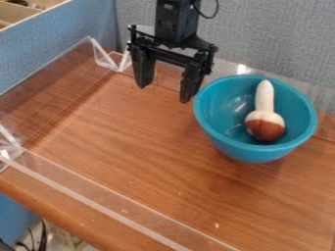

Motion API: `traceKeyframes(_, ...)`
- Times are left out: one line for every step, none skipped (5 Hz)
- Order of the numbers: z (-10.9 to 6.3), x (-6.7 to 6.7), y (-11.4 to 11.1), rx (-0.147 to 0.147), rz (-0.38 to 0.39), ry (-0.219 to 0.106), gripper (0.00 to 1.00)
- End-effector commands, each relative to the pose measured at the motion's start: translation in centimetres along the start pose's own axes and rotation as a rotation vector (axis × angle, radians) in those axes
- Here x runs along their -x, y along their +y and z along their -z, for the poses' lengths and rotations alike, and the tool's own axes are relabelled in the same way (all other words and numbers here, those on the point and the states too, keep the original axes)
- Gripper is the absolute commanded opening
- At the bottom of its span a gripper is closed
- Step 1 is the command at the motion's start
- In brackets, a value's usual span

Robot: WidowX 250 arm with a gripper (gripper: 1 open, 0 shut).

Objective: Remove the mushroom from inside the blue bowl and put it on the table

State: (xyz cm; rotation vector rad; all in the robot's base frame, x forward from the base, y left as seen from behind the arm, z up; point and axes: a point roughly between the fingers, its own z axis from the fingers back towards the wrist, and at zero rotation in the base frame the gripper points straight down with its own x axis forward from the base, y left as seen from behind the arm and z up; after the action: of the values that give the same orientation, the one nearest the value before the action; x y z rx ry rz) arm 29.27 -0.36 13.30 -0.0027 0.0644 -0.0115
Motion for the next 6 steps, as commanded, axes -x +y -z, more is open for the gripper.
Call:
traceKeyframes(0.3,-0.9,-1.6,0.006,0.028,-0.006,1.0)
traceKeyframes(1.1,-2.5,-4.7,0.02,0.083,-0.018,1.0)
traceKeyframes(2.3,-5.0,-8.5,0.026,0.132,-0.035,1.0)
traceKeyframes(3.7,-7.3,-11.9,0.031,0.145,-0.047,1.0)
traceKeyframes(5.0,-7.6,-12.0,0.021,0.153,-0.028,0.0)
traceKeyframes(5.5,-7.7,-11.9,0.016,0.161,-0.02,0.0)
